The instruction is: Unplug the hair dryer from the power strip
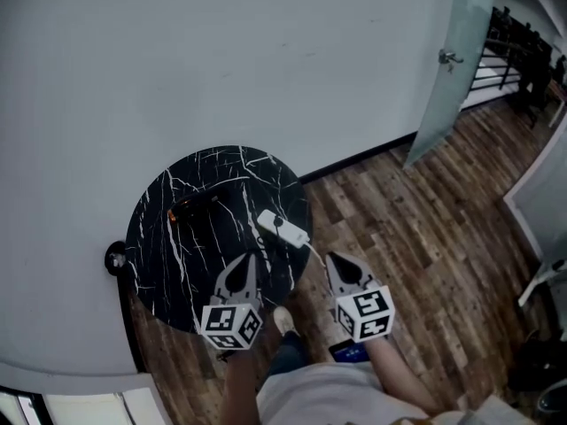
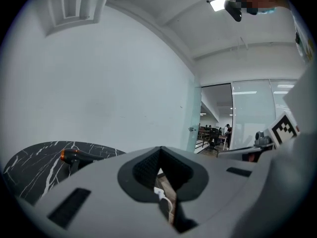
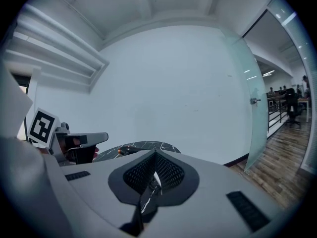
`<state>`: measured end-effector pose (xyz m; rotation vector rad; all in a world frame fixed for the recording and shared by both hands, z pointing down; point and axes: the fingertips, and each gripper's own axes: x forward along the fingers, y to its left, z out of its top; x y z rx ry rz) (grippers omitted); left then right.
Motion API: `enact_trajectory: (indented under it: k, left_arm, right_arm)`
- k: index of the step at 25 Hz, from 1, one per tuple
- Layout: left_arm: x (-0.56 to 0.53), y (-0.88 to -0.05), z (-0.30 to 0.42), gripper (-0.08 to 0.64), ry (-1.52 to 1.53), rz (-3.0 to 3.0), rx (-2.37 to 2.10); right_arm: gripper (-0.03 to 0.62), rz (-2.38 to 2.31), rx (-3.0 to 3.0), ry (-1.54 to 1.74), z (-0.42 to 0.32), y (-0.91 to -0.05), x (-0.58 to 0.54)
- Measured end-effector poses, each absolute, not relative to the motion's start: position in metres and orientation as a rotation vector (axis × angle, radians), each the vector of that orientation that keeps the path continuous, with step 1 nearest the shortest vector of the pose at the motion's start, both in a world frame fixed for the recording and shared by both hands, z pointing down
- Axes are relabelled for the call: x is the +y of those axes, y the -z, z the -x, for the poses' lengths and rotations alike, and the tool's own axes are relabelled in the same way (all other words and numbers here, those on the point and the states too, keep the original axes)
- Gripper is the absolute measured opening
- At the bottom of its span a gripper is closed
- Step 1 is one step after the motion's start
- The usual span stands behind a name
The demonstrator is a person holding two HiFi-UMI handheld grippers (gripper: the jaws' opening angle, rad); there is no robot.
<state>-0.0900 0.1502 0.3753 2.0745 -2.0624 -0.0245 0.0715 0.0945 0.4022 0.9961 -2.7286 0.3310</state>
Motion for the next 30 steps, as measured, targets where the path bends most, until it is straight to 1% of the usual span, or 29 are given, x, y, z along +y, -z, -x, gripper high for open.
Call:
enact_trajectory:
  k: [8, 11, 14, 18, 24, 30]
  left_arm:
    - [0.043, -0.395, 0.16, -0.002, -0.054, -2.134, -1.925]
    - [0.017, -0.405, 0.185, -0.002, -0.055, -2.13, -1.913]
    - [-0.006, -0.416, 0.193, -0.002, -0.102, -2.154, -1.885]
    - [-0.029, -0.433, 0.195, -0.002, -0.134, -2.177, -1.818]
    - [-0.043, -0.455, 0.185, -0.002, -0.186, -2.168, -1.757]
    - [-0.031, -0.463, 0.181, -0.002, -0.217, -2.118, -1.771]
  right_arm:
    - [-0.003, -1.062, -2.625, -0.381, 0.01, -0.414, -0.003]
    - [-0.002, -1.074, -2.571, -0.41, 0.031, -0.432, -0.027]
    - [-0.003, -1.075, -2.533, -0.43, 0.044, -0.447, -0.041]
    - [-0.003, -1.07, -2.475, -0.464, 0.048, -0.47, -0.048]
    - [-0.002, -1.057, -2.468, -0.49, 0.032, -0.483, -0.056]
    - [-0.003, -1.022, -2.505, -0.468, 0.019, -0.485, -0.055]
